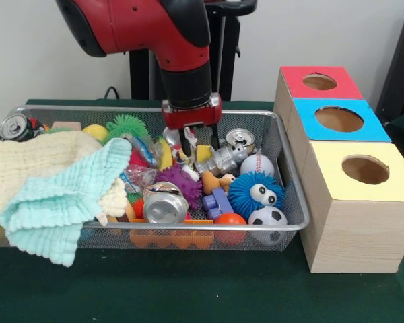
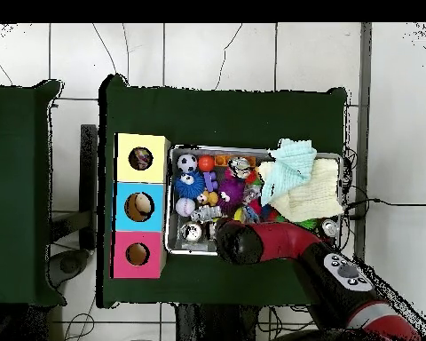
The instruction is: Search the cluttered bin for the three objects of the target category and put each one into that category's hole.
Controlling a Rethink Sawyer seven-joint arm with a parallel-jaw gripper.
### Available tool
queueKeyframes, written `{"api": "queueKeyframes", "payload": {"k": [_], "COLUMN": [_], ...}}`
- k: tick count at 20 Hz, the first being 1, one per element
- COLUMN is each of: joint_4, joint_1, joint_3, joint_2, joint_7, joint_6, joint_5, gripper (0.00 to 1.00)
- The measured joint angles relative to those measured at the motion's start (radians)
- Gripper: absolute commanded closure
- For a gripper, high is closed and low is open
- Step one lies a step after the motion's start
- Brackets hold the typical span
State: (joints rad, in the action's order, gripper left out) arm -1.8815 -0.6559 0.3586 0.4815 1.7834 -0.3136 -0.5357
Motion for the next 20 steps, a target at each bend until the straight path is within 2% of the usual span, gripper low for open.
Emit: {"api": "queueKeyframes", "payload": {"k": [5, 11, 20], "joint_4": [-0.022, -0.027, -0.027], "joint_1": [-0.047, -0.090, -0.096], "joint_3": [0.019, 0.034, 0.036], "joint_2": [0.039, 0.102, 0.112], "joint_7": [0.000, 0.000, 0.000], "joint_6": [-0.046, -0.160, -0.174], "joint_5": [0.031, 0.060, 0.059], "gripper": [0.00, 0.00, 0.00]}}
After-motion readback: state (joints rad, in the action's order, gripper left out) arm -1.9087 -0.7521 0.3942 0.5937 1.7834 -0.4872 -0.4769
